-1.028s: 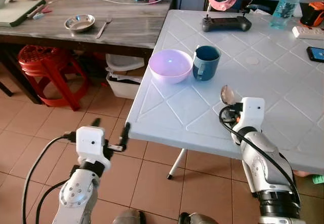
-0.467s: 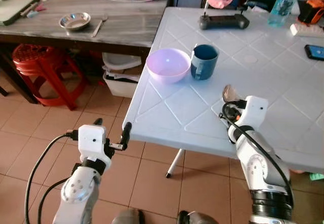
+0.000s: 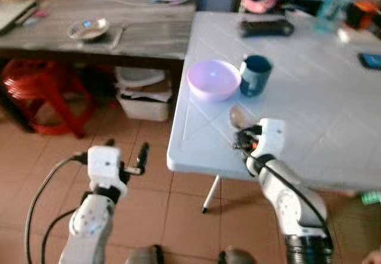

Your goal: Setting the table

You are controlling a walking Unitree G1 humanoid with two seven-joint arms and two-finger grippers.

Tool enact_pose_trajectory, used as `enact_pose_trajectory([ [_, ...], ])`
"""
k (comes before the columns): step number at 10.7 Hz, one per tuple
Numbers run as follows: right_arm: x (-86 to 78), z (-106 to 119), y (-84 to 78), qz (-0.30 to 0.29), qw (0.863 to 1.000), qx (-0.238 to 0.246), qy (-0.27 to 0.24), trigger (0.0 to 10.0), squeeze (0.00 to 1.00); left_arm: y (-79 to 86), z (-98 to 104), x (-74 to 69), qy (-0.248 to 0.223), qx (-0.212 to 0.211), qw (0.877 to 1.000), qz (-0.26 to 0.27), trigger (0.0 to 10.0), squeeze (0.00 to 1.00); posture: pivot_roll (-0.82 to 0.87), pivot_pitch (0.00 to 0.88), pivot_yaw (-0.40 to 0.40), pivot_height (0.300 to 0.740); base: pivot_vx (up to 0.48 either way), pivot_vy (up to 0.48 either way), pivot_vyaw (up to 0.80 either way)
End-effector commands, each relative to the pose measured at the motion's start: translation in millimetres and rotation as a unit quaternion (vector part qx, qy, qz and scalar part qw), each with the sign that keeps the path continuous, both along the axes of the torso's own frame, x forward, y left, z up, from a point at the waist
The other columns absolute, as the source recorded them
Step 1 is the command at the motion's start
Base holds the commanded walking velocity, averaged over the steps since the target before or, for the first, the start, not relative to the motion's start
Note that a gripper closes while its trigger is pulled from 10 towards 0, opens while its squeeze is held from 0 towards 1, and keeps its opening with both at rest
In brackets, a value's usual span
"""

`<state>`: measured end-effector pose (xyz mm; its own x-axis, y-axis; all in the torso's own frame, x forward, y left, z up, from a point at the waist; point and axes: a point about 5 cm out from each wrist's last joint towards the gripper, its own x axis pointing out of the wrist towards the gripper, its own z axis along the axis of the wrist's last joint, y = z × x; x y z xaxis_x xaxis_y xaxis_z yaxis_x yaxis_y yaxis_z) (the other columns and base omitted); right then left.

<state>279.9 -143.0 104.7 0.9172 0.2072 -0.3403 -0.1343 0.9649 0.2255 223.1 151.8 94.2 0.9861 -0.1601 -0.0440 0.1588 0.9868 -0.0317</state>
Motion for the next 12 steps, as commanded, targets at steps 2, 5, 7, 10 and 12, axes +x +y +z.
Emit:
enact_pose_trajectory([
  [2,-9.7,-20.5,11.6,0.051,0.997,0.001,0.056,0.0,0.00,-4.5,-3.2,1.3,0.002,0.003,1.000,-0.008,10.0,0.00,0.03,0.091,0.024,0.740,0.000,0.480,0.00],
  [5,-1.0,0.4,24.7,0.113,0.991,-0.046,-0.053,0.0,0.00,-7.9,-2.9,4.2,-0.003,0.012,1.000,-0.003,10.0,0.00,0.03,0.089,0.024,0.740,0.000,0.476,0.00],
  [7,4.2,10.6,25.4,0.111,0.987,-0.063,-0.099,0.0,0.00,-7.4,-3.5,5.2,-0.002,0.009,1.000,0.005,10.0,0.00,0.03,0.092,0.025,0.740,0.161,0.407,0.00],
  [10,19.9,31.9,16.3,0.066,0.977,-0.098,-0.179,0.0,0.00,-6.5,-0.3,12.4,-0.011,0.018,1.000,0.017,10.0,0.00,0.03,0.096,0.025,0.740,0.401,0.110,0.00],
  [12,22.4,35.3,16.6,0.070,0.971,-0.112,-0.197,0.0,0.00,-16.2,-3.6,4.8,-0.006,0.019,1.000,0.000,10.0,0.00,0.03,0.095,0.028,0.740,0.467,0.000,0.00],
])
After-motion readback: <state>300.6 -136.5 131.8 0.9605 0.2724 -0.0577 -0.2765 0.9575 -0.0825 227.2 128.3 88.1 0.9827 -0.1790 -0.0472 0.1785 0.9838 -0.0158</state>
